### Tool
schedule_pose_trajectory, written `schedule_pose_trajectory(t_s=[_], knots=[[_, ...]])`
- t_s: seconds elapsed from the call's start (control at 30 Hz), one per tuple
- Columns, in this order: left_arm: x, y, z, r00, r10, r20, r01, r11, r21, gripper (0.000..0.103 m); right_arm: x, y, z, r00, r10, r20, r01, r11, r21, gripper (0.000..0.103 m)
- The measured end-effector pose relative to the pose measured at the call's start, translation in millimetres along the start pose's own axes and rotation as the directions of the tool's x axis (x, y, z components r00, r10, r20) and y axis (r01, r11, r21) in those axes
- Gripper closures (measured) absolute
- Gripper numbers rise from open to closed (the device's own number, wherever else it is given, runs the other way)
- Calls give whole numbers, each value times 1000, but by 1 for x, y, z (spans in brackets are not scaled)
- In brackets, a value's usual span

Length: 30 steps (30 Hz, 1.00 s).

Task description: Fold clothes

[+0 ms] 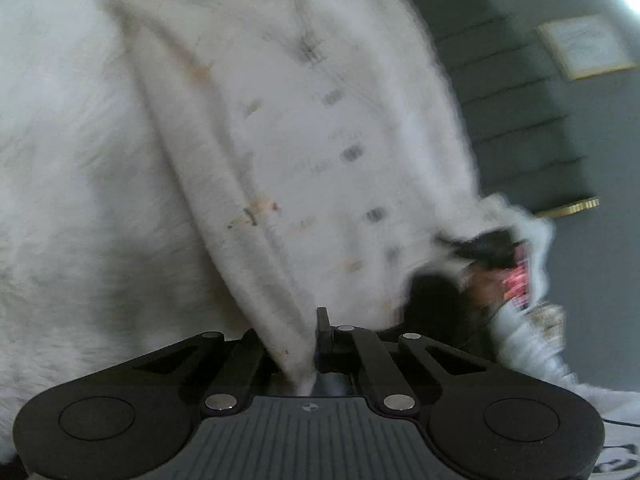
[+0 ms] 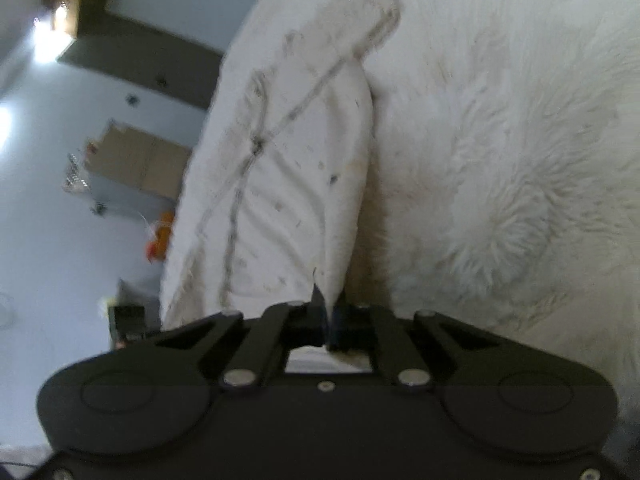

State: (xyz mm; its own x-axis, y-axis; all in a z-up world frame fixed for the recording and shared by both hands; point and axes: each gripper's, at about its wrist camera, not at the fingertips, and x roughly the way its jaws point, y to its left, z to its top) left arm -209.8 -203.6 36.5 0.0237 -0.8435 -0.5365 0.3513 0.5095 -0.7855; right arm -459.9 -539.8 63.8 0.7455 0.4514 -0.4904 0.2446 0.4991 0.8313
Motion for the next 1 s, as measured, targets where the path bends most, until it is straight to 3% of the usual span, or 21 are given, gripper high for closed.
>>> schedule_pose_trajectory(t_s=[0.13,0.43,0.57,0.8,1.0], knots=[[-31,-21,-6,984,-117,137,110,992,53,102,-23,22,-5,993,69,92,-67,998,-19,103],[-91,-54,-18,954,-154,256,118,981,151,103,-74,87,-20,980,153,129,-127,974,-187,103],[-122,-72,-39,926,-196,322,139,972,189,103,-104,105,-39,963,216,163,-176,957,-233,103],[-140,-78,-58,908,-165,384,105,979,174,102,-128,107,-47,933,274,235,-216,946,-242,103],[-136,-58,-5,890,-124,438,72,989,133,102,-100,102,-1,910,263,319,-194,953,-232,103]])
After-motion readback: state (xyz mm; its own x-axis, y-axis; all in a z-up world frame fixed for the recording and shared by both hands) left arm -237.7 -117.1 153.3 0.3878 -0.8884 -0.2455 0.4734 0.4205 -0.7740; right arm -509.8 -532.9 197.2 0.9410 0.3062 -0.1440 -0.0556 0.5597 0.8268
